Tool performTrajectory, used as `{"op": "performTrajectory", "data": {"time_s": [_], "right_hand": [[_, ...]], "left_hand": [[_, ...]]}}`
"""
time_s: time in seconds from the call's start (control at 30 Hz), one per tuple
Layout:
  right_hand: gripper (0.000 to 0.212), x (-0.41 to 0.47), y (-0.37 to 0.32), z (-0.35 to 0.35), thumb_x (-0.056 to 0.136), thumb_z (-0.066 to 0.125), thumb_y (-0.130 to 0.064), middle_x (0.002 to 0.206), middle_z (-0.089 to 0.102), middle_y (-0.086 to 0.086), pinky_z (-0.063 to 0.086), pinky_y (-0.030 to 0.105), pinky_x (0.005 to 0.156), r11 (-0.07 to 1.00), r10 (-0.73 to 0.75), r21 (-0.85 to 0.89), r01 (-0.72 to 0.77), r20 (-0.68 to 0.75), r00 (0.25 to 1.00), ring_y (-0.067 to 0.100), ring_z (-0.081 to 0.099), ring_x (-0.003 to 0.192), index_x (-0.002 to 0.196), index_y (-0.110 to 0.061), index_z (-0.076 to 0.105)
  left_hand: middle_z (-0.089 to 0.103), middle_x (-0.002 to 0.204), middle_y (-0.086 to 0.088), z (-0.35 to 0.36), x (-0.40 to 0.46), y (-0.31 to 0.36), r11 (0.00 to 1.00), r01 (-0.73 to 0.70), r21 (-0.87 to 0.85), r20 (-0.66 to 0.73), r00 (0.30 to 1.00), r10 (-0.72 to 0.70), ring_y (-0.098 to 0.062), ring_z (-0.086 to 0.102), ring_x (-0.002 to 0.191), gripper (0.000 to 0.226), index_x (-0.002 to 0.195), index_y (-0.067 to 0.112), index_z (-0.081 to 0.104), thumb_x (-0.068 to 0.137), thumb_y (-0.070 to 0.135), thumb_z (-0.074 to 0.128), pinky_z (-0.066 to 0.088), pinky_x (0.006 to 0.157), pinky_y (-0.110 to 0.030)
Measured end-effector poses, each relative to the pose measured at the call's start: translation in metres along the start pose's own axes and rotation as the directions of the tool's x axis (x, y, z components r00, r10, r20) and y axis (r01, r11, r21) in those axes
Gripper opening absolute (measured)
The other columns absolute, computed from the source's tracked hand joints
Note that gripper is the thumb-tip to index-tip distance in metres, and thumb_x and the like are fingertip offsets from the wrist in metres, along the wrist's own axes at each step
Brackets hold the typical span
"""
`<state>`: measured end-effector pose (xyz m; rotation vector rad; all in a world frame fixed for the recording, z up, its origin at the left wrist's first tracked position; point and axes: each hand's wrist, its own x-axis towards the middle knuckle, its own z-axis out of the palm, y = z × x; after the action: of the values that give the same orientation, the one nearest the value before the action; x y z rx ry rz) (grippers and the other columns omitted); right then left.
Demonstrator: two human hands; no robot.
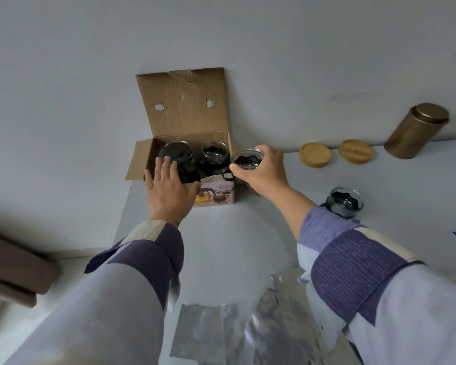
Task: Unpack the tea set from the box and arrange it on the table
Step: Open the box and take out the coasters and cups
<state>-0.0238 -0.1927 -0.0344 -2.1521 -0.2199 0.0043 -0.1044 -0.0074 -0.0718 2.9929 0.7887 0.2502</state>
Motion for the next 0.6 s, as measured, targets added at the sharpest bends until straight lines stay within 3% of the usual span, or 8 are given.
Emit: {"op": "performTrajectory", "data": {"time_s": [0.1,0.2,0.33,0.47,0.6], "right_hand": [[0.071,-0.021,0.025,-0.018,0.067,0.081,-0.039,0.125,0.047,0.004,0.038,0.019,0.087,1.000,0.020,0.017,-0.020,0.013,1.000,0.017,0.050,0.114,0.124,-0.014,0.048],[0.071,-0.044,0.062,-0.040,0.065,0.083,-0.037,0.122,0.055,0.005,0.043,0.024,0.089,0.997,0.066,0.028,-0.066,-0.010,0.998,0.020,0.054,0.113,0.122,-0.013,0.048],[0.072,-0.074,0.115,-0.073,0.064,0.084,-0.038,0.122,0.054,0.004,0.045,0.029,0.092,0.988,0.157,0.008,-0.157,-0.057,0.986,0.020,0.054,0.112,0.121,-0.012,0.048],[0.072,-0.096,0.170,-0.108,0.058,0.086,-0.040,0.119,0.060,0.003,0.050,0.036,0.094,0.978,0.207,0.004,-0.208,-0.115,0.971,0.020,0.058,0.111,0.117,-0.016,0.051],[0.076,-0.104,0.197,-0.127,0.057,0.088,-0.038,0.117,0.058,0.006,0.050,0.039,0.092,0.976,0.212,-0.021,-0.217,-0.149,0.966,0.023,0.057,0.110,0.117,-0.011,0.050]], "left_hand": [[0.017,0.160,-0.001,0.001,-0.031,0.034,0.993,-0.110,-0.042,-0.168,0.980,0.102,-0.019,0.001,0.149,0.056,0.148,0.014,0.028,0.097,0.030,0.043,-0.002,0.121,-0.041],[0.021,0.158,-0.002,0.009,-0.060,0.076,0.977,-0.194,-0.093,-0.179,0.968,0.175,-0.019,0.005,0.149,0.058,0.147,0.015,0.030,0.092,0.019,0.047,-0.001,0.121,-0.038],[0.022,0.157,-0.002,0.034,-0.097,0.126,0.939,-0.246,-0.239,0.072,0.960,0.270,-0.018,0.009,0.148,0.056,0.146,0.015,0.030,0.093,0.022,0.046,0.005,0.122,-0.036],[0.010,0.161,-0.004,0.062,-0.128,0.172,0.928,-0.195,-0.317,0.397,0.862,0.317,-0.020,0.005,0.149,0.063,0.151,0.010,0.017,0.099,0.035,0.041,0.008,0.121,-0.038],[-0.002,0.161,-0.008,0.073,-0.139,0.189,0.945,-0.175,-0.277,0.523,0.798,0.301,-0.025,0.001,0.148,0.079,0.152,0.005,0.007,0.096,0.044,0.047,0.010,0.120,-0.043]]}}
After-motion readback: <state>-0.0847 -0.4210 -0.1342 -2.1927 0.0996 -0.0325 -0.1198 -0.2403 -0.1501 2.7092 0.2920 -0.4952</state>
